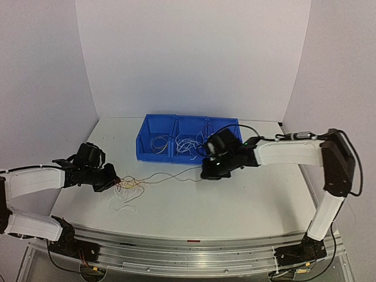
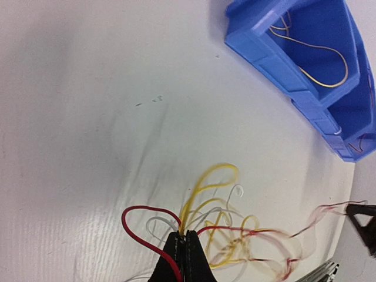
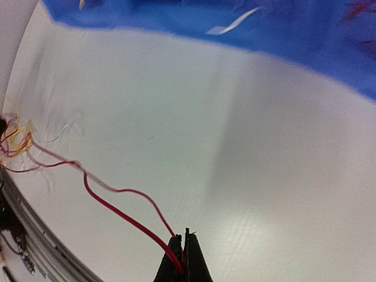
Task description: Untangle the cables
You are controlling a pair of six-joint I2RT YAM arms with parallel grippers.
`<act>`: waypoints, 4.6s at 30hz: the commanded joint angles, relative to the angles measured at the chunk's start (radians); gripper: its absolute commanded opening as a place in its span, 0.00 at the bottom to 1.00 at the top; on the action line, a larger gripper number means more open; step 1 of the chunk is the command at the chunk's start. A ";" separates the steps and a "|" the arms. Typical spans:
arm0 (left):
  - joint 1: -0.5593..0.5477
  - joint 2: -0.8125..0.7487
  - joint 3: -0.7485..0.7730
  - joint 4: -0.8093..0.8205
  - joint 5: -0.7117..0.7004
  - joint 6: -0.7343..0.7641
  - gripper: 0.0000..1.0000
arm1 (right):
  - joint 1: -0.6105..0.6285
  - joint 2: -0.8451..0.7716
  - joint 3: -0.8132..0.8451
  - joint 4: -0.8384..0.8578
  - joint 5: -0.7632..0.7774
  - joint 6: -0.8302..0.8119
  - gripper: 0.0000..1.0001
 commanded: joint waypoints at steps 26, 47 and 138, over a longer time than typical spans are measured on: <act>0.196 0.013 0.161 -0.416 -0.305 -0.074 0.41 | -0.965 -0.730 -0.154 -0.543 0.413 -0.250 0.00; -0.545 0.253 0.361 0.000 -0.147 0.446 0.99 | -0.965 -0.830 -0.043 -0.508 -0.263 -0.245 0.00; -0.310 0.121 0.353 -0.207 -0.394 0.144 0.00 | -0.305 -0.791 -0.405 -0.321 0.275 -0.131 0.00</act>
